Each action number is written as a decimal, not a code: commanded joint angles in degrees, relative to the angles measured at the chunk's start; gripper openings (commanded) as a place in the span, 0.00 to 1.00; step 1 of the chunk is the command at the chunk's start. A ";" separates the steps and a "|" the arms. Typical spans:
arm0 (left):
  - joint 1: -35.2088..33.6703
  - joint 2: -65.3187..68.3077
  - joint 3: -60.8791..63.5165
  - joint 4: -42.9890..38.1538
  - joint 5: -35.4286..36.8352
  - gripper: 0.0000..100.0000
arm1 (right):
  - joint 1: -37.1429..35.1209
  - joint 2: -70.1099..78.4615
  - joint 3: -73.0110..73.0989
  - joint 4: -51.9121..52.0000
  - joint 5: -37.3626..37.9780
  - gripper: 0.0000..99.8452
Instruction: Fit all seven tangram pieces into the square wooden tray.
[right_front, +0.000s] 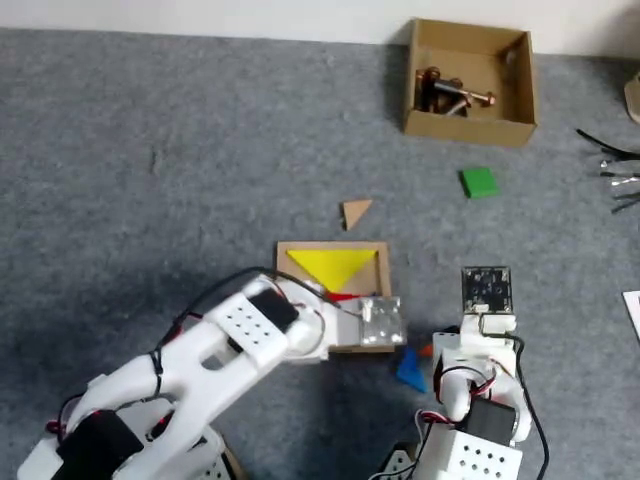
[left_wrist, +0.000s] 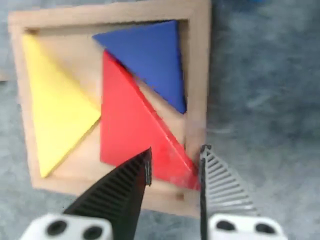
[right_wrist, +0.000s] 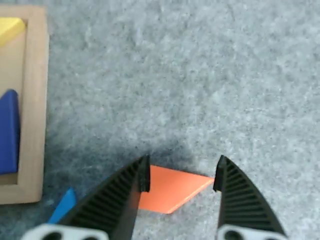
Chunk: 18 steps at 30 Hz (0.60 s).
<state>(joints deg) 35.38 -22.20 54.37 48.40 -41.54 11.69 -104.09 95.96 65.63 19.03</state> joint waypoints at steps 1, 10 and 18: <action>-2.15 -0.57 -4.00 -0.62 -0.26 0.15 | 0.66 -1.10 4.53 -1.71 0.09 0.20; -5.32 -0.22 -5.23 -3.52 -0.26 0.15 | 0.66 -1.10 4.53 -1.71 0.09 0.20; -5.49 -0.66 -4.62 -4.84 2.73 0.15 | 0.66 -1.10 4.53 -1.71 0.18 0.20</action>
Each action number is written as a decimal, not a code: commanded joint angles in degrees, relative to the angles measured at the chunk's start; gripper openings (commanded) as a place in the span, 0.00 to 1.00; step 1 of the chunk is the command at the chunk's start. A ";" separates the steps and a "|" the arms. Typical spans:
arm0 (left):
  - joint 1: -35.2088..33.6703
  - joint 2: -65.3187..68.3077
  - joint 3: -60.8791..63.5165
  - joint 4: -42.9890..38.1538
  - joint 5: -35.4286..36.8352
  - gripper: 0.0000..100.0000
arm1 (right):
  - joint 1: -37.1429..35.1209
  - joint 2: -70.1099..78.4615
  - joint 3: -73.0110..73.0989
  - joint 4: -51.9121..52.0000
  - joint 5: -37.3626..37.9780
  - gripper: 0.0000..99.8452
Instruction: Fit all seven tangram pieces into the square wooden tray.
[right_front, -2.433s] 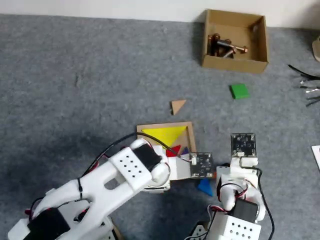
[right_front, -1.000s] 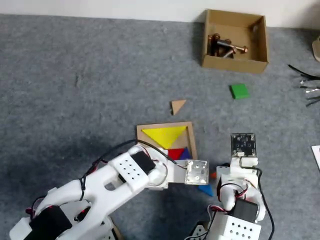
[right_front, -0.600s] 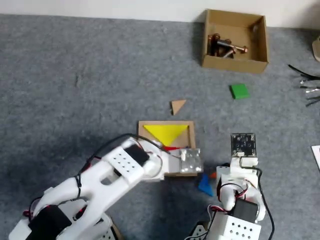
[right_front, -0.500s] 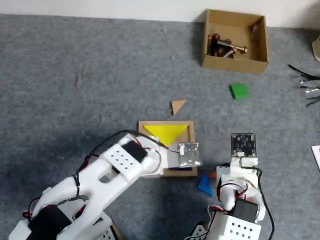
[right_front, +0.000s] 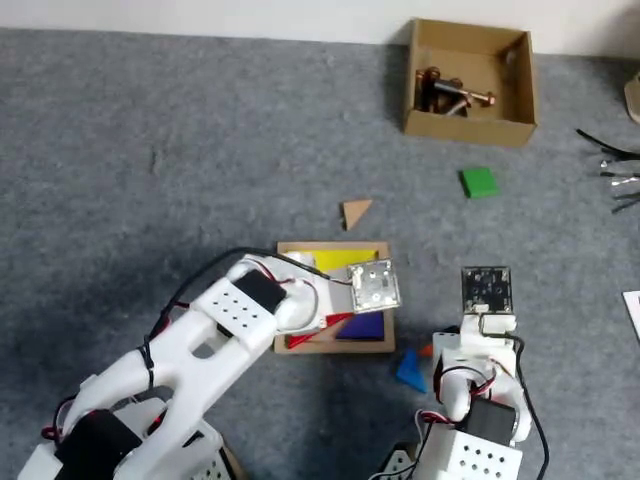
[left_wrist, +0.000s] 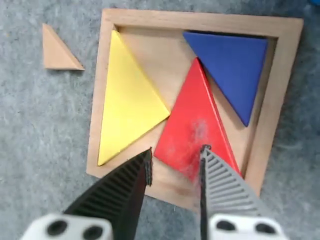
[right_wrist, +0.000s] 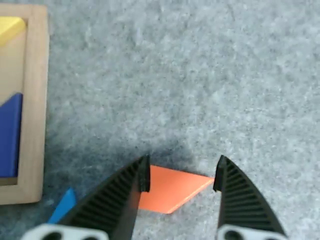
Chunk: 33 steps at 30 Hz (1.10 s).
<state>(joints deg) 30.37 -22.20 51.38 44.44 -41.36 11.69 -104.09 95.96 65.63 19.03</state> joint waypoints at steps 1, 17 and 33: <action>-0.48 -0.66 -1.71 -0.88 4.66 0.15 | 0.66 -1.10 4.53 -1.71 0.97 0.20; 4.26 -0.22 -7.78 13.63 16.53 0.17 | 0.57 -1.10 5.93 -1.80 3.60 0.20; -0.04 -0.13 0.48 2.11 13.98 0.22 | 0.57 -1.10 5.93 -1.80 3.60 0.20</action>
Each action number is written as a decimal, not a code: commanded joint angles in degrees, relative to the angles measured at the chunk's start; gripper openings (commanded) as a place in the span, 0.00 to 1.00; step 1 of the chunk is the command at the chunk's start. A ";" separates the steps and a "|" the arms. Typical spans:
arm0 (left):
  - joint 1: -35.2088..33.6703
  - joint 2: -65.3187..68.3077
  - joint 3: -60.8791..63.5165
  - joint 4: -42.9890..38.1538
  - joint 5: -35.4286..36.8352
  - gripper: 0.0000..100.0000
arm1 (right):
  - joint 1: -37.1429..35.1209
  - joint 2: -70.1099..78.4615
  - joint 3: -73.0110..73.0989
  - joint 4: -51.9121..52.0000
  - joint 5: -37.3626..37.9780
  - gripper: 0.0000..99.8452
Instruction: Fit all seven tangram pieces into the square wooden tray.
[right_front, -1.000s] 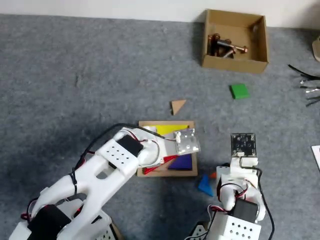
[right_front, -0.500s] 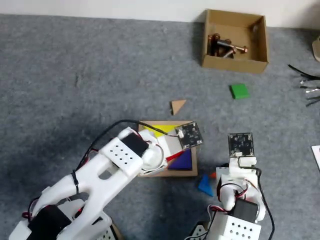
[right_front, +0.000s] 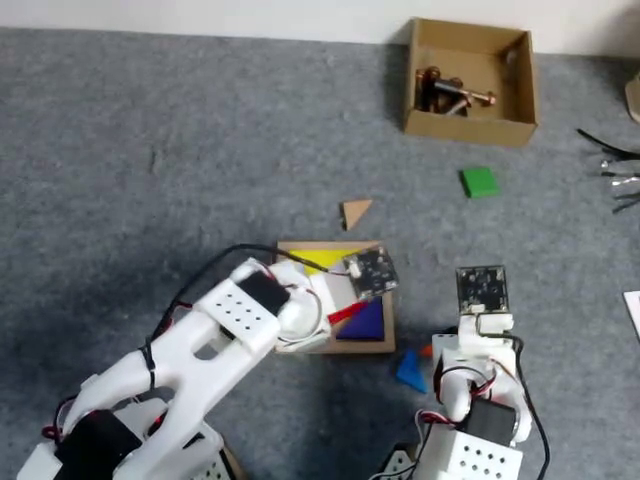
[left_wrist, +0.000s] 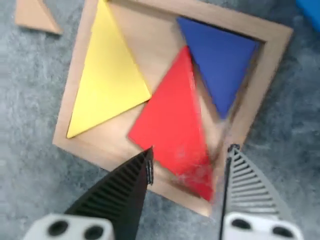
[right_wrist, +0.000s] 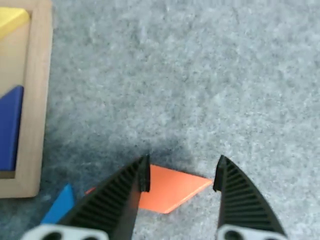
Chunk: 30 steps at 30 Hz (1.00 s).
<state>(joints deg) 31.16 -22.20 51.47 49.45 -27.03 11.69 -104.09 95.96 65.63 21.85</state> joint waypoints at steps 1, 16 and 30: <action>-0.84 -0.13 0.75 -3.34 -0.35 0.22 | 0.57 -1.10 5.93 -1.80 0.79 0.20; -3.91 -0.13 6.64 -7.74 -0.53 0.22 | 0.57 -1.10 5.93 -1.80 0.79 0.20; -3.91 12.35 -0.92 -6.51 -0.62 0.19 | 0.57 -1.10 5.93 -1.71 0.79 0.20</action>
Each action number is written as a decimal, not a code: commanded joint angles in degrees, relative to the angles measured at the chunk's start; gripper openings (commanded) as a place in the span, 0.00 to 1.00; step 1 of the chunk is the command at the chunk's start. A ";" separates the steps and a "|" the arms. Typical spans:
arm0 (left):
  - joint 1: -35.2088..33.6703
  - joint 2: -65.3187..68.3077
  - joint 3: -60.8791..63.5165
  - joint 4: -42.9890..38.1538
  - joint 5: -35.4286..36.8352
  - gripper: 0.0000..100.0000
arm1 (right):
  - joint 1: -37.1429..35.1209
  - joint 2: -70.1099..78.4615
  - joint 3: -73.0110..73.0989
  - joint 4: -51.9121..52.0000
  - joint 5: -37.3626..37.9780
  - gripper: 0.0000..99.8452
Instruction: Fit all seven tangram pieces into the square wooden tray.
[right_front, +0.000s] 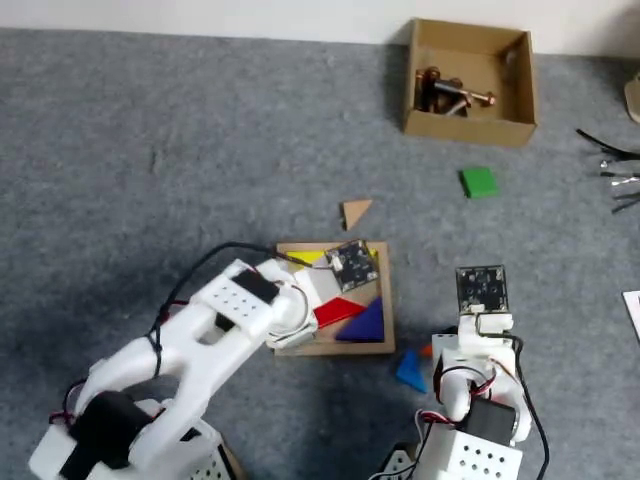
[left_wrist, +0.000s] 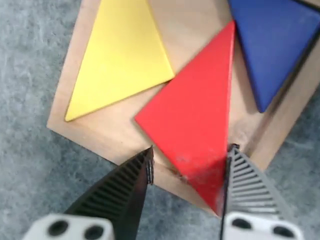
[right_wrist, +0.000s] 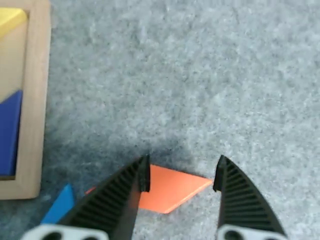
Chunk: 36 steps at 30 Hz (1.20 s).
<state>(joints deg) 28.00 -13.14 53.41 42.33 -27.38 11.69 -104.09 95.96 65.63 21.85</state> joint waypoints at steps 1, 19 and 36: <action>-0.75 4.00 -3.74 1.41 -0.26 0.16 | 0.57 -1.10 5.93 -1.71 0.79 0.20; -0.40 6.11 -6.81 3.16 0.00 0.09 | 0.57 -1.10 5.93 -1.71 0.79 0.20; -0.31 6.11 -8.92 3.08 -0.18 0.02 | 0.57 -1.10 5.93 -1.71 0.79 0.20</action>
<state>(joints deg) 27.91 -7.25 47.34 45.58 -27.12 11.69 -104.09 95.96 65.63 21.85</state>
